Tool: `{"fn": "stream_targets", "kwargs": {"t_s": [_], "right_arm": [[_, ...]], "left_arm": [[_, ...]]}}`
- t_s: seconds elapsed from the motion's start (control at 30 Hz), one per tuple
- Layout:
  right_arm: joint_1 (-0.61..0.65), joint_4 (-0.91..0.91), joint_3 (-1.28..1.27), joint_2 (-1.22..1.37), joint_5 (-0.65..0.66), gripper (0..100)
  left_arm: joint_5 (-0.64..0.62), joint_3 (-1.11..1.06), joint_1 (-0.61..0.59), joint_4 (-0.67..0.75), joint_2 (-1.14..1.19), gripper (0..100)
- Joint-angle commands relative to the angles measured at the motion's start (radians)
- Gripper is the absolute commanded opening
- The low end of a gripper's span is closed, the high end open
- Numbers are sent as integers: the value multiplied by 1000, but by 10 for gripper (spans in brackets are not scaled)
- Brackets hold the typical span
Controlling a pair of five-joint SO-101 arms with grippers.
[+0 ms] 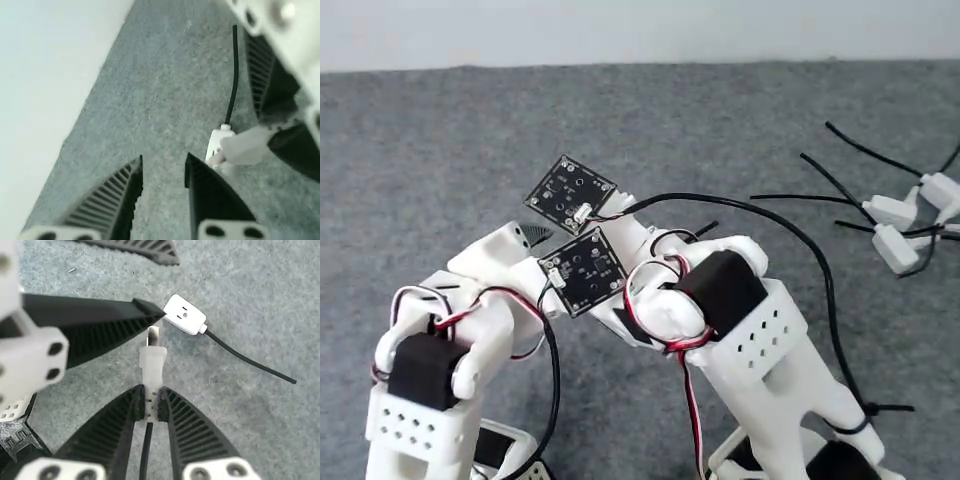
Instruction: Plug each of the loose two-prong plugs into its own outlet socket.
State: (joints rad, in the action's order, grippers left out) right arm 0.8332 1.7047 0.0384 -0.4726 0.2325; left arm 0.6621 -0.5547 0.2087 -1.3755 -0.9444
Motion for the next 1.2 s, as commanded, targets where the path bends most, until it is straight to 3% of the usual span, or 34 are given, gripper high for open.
{"fn": "stream_targets", "kwargs": {"t_s": [0.0, 0.2, 0.57, 1.03, 1.17], "right_arm": [[53, 22, 8, -47, 17, 8], [97, 33, 8, -47, 17, 8], [64, 25, 12, -47, 17, 8], [-33, 8, 14, -48, 89, 8], [-53, 2, 15, -48, 92, 8]], "left_arm": [[-2, -42, -34, 74, 12, 126], [-2, -128, -32, 130, 12, 126], [-49, -259, 55, 124, 3, 126], [-46, -262, 356, -63, 2, 126], [-46, -265, 384, -72, 2, 126]]}}
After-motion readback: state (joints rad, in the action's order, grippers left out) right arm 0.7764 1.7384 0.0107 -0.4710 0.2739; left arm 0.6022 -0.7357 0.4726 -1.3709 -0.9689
